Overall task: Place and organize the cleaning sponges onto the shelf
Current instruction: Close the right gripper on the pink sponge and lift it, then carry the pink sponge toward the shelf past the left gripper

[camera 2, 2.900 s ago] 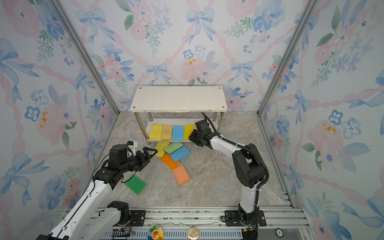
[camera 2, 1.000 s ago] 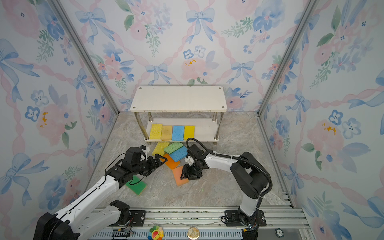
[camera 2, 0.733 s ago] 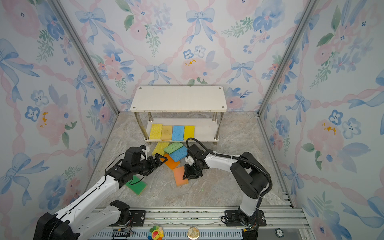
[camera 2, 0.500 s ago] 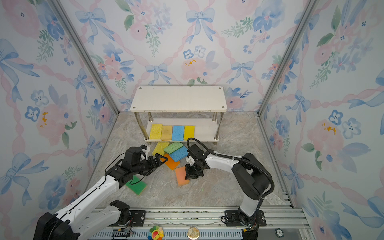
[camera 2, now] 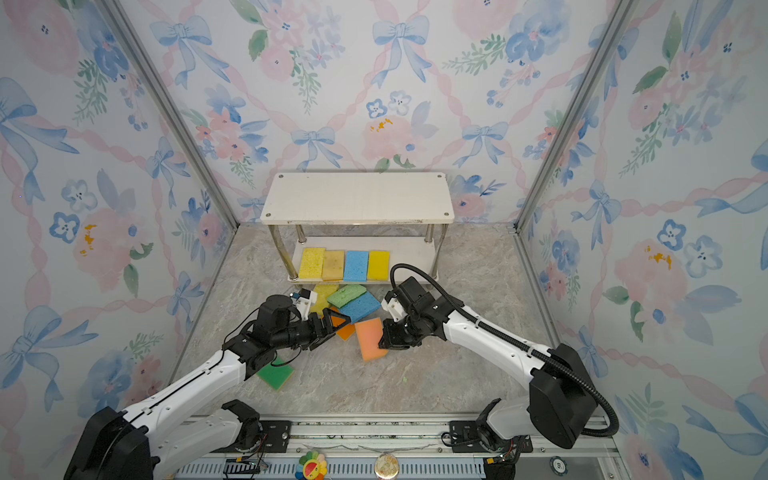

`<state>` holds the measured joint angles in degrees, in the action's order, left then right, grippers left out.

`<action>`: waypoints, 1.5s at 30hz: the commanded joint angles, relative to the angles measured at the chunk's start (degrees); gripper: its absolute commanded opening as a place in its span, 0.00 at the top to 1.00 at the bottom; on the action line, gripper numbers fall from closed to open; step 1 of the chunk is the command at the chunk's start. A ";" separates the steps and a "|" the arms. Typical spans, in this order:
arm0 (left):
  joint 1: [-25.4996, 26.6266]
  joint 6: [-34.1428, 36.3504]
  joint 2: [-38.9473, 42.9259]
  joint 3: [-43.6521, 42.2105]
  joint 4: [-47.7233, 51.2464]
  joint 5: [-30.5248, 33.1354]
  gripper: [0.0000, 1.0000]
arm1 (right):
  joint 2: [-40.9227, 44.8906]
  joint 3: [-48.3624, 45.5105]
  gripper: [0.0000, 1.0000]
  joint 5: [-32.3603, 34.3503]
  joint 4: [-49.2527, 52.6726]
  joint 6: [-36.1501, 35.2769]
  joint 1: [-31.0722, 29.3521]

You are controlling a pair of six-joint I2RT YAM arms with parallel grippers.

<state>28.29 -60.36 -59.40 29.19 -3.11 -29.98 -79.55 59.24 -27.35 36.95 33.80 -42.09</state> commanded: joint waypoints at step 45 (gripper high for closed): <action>5.28 -12.04 -13.73 9.48 -25.03 -1.78 1.00 | 23.57 -9.32 0.28 -0.69 -11.91 25.28 4.04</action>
<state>33.36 -72.25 -72.36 37.47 -26.57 -31.16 -56.51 50.57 -27.83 27.35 57.28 -37.30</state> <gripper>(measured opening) 0.049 0.727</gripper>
